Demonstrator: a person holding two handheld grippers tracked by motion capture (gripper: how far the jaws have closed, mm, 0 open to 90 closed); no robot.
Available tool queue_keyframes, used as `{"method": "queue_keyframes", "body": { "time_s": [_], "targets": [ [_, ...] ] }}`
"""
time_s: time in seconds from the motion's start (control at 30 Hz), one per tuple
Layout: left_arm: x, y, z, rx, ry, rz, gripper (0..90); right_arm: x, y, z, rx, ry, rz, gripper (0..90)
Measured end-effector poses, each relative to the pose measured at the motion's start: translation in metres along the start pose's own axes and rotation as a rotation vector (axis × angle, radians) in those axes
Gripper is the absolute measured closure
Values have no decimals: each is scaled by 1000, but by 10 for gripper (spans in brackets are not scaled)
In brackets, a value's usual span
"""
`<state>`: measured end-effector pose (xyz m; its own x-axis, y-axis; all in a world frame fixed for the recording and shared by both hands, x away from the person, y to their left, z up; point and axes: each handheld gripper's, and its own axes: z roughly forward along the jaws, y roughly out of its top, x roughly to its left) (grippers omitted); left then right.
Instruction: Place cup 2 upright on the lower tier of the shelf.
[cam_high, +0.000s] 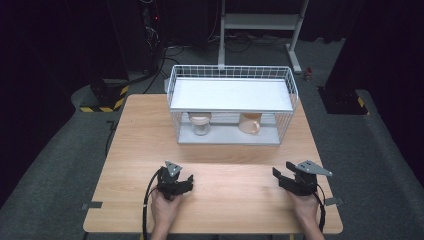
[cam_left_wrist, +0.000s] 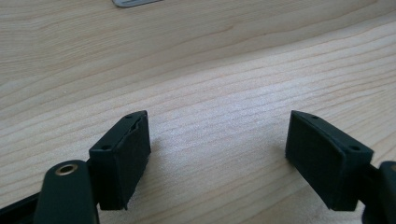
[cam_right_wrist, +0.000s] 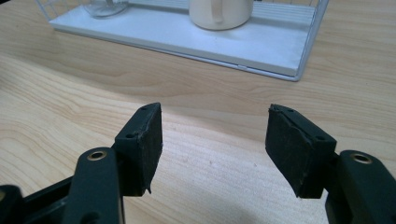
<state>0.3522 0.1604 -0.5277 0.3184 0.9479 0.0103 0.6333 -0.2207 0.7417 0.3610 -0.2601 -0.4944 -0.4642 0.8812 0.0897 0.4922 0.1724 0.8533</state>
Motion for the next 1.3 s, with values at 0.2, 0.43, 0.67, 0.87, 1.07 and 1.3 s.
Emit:
{"method": "queue_keyframes", "body": {
  "time_s": [0.2, 0.43, 0.67, 0.87, 1.07, 1.3],
  "targets": [
    [0, 0, 0, 0, 0, 0, 225, -1, -4, 3, 32, 4, 4, 370],
    [0, 0, 0, 0, 0, -1, 225, -2, -14, 7, 102, -16, 3, 364],
    [0, 0, 0, 0, 0, -1, 225, -2, -20, 11, 138, -53, -34, 353],
    [0, 0, 0, -1, 0, -1, 225, 1, -23, 15, 178, -71, -55, 346],
    [0, 0, 0, 0, 1, -2, 225, 1, -22, 19, 219, -60, -86, 309],
    [0, 0, 0, 0, 0, -3, 225, 0, -22, 20, 220, -57, -86, 300]
  ]
}}
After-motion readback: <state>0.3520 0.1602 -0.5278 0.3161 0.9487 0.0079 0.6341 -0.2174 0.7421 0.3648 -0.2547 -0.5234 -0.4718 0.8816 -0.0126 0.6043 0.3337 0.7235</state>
